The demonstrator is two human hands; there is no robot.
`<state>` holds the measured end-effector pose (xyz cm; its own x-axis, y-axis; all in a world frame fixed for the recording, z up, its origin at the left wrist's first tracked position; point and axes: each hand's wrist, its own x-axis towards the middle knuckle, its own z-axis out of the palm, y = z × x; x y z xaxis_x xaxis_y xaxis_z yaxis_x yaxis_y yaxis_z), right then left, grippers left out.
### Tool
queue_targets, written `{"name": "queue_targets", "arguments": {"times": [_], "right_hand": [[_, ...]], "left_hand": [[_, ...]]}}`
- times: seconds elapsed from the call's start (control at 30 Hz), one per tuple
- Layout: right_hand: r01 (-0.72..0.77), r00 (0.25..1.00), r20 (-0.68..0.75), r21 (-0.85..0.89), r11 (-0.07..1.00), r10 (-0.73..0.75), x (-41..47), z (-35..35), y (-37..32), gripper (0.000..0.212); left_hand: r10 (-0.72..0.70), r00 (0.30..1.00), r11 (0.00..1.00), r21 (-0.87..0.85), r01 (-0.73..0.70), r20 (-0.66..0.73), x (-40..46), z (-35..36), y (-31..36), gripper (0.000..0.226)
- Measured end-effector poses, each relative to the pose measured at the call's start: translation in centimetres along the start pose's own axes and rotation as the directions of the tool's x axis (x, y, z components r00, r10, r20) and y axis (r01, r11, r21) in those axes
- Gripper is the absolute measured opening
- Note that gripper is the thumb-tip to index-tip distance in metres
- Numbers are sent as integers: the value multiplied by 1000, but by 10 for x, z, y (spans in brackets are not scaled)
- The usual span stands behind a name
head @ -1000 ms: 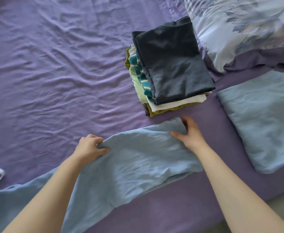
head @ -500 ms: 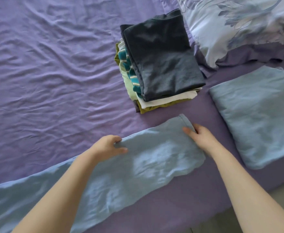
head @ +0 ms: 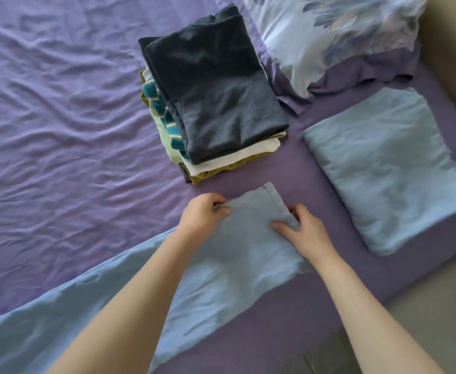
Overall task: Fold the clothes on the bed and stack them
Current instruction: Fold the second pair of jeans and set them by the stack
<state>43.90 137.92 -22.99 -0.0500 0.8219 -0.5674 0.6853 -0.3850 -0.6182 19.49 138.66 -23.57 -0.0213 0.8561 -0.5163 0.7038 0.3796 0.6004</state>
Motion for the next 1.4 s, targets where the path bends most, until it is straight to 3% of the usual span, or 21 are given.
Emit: {"name": "queue_targets", "arguments": {"times": [0.17,0.2,0.33,0.43,0.47,0.53,0.6,0.67,0.7,0.77,0.8,0.87,0.93,1.0,1.1,1.2,1.3,1.4], "right_hand": [[-72,991,100,-165,984,89,-13,-4,15,35],[-83,987,124,-130,988,99,-14,-5,17,32],[-139,986,130,283,949,105,-17,-8,18,35],[-85,987,160,350,933,29,-23,-6,16,14],[-47,992,123,268,962,14,-24,-4,18,10],[26,1000,14,-91,995,-25,-25,1,25,20],[31,996,-67,-401,915,-63,-25,7,32,30],[-12,988,-143,-434,901,-56,-27,8,31,43],[23,974,-193,-443,896,-120,-30,9,31,49],[191,883,-266,-551,812,-387,-38,12,32,49],[289,819,-252,-596,749,-516,-43,13,33,44],[500,754,-59,-594,630,-654,-53,15,34,35],[635,737,208,-539,553,-643,-62,18,37,38],[646,756,354,-541,539,-550,-68,19,39,42],[579,815,386,-526,623,-432,-63,19,33,27],[548,830,447,-548,632,-333,-52,17,26,26],[553,824,490,-591,587,-284,-54,19,21,32],[537,839,466,-627,565,-281,-57,20,18,27]], "left_hand": [[-13,993,998,-61,20,118,17,15,16,45],[-7,993,998,-54,13,119,21,19,22,49],[-23,998,999,24,24,-53,29,32,37,25],[-5,995,992,129,18,-100,27,40,40,24],[3,992,987,158,17,-123,26,41,40,23],[68,977,944,329,1,-200,19,43,41,22],[152,947,882,472,0,-284,4,43,40,25],[266,892,889,450,-81,-365,-17,45,37,29],[322,870,894,422,-150,-373,-32,49,32,29],[376,874,900,348,-264,-308,-67,62,19,27],[370,892,908,304,-288,-260,-85,69,13,26],[336,933,916,273,-293,-129,-119,83,1,29],[294,956,890,365,-275,4,-143,92,-8,36],[196,979,868,456,-197,49,-154,93,-11,43],[144,989,861,488,-142,33,-158,94,-13,40],[120,990,893,426,-142,79,-151,87,-17,16],[-24,984,974,226,-17,176,-146,76,-23,18],[-135,966,990,-7,140,220,-146,71,-25,17]]}}
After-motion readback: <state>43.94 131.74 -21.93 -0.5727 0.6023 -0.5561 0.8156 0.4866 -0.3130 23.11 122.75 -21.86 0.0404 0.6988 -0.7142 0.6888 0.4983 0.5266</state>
